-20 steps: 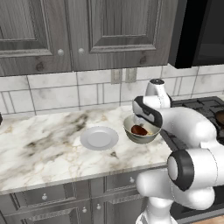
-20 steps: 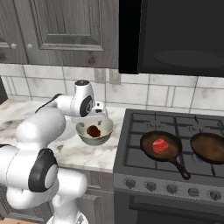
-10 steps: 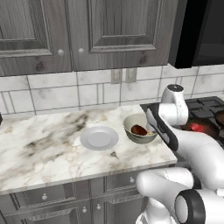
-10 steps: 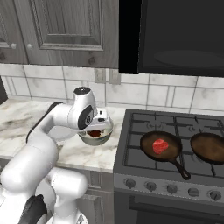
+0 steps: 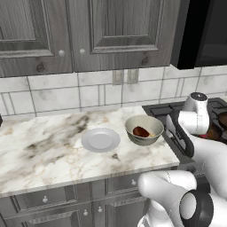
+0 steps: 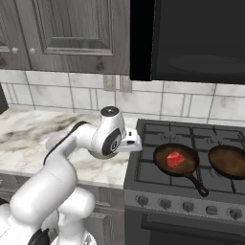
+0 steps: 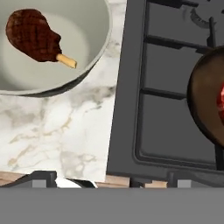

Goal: Place one of the steaks on the plate and the other in the bowl. Then place the bowl in the fridge.

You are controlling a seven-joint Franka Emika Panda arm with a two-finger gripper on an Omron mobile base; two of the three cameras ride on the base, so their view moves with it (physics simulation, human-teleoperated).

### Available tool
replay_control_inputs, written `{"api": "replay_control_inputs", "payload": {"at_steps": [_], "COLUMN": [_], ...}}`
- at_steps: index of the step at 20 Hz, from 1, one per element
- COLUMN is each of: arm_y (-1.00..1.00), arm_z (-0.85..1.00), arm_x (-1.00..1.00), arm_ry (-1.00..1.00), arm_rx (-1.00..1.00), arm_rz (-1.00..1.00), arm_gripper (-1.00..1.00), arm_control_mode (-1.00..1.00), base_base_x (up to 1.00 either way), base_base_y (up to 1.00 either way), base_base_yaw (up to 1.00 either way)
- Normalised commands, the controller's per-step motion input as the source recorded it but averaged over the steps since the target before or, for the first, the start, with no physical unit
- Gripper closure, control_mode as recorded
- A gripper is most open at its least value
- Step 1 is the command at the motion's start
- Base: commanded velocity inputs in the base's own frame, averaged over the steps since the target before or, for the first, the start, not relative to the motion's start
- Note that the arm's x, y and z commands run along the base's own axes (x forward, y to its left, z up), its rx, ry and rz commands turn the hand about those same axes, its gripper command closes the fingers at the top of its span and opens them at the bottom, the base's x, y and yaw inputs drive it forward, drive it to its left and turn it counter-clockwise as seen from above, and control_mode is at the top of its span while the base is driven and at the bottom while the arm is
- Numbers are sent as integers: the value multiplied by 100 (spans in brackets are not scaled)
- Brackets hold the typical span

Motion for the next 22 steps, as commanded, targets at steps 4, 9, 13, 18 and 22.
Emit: {"api": "replay_control_inputs", "payload": {"at_steps": [4, 9, 13, 18, 22], "arm_y": [-15, -38, -44, -42, -67], "arm_z": [0, -2, -2, 6, 20], "arm_x": [-24, 16, 15, 15, 0], "arm_ry": [-6, 1, 4, 13, 8], "arm_rx": [1, 0, 1, 1, 6], "arm_rz": [-4, -14, -21, -13, -14], "arm_gripper": [-100, -100, -100, -100, -100], "arm_control_mode": [-100, -100, -100, -100, -100], "base_base_x": [0, 0, 0, 0, 0], "base_base_y": [0, 0, 0, 0, 0], "base_base_yaw": [0, 0, 0, 0, 0]}}
